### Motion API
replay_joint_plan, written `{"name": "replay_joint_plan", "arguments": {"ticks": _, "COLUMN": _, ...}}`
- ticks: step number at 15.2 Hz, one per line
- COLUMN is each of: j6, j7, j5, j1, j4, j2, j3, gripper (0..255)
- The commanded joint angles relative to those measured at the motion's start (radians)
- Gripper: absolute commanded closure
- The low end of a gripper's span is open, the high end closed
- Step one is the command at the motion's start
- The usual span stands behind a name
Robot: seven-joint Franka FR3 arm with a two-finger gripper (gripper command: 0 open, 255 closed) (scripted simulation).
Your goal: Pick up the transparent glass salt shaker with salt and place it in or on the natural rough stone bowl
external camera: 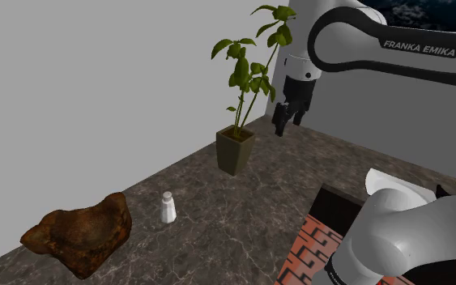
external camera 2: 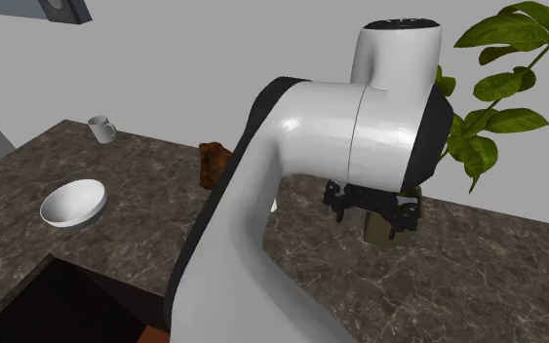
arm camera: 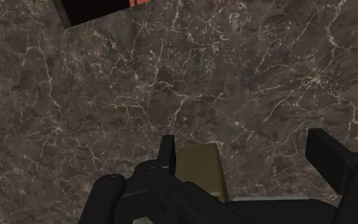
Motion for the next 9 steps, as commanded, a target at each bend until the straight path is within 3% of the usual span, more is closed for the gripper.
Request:
{"name": "replay_joint_plan", "arguments": {"ticks": 1, "j6": 0.0, "j7": 0.0, "j5": 0.0, "j1": 0.0, "j4": 0.0, "j2": 0.0, "j3": 0.0, "gripper": 0}}
{"name": "replay_joint_plan", "arguments": {"ticks": 9, "j6": 0.271, "j7": 0.051, "j5": 0.091, "j1": 0.062, "j4": -0.132, "j2": 0.09, "j3": 0.05, "gripper": 0}}
